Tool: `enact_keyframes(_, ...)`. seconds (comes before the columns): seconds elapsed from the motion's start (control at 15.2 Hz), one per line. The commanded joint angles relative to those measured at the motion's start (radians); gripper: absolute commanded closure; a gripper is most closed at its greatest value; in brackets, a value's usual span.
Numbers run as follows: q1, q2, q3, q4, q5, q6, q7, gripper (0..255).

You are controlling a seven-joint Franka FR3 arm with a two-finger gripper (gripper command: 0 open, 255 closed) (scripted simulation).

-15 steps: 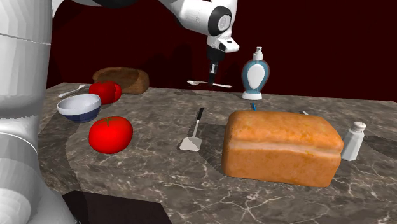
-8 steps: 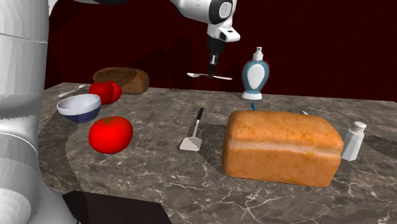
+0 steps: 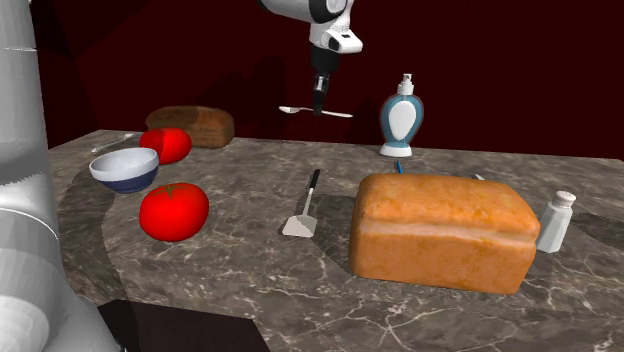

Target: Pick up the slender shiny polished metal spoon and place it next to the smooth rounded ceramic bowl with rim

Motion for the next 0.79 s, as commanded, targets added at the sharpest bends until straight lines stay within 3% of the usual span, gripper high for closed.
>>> enact_keyframes(0.0,0.002,-0.067,0.010,-0.091,0.021,0.028,0.006,255)
enact_keyframes(0.73,0.066,-0.417,0.078,-0.491,0.157,0.116,0.073,255)
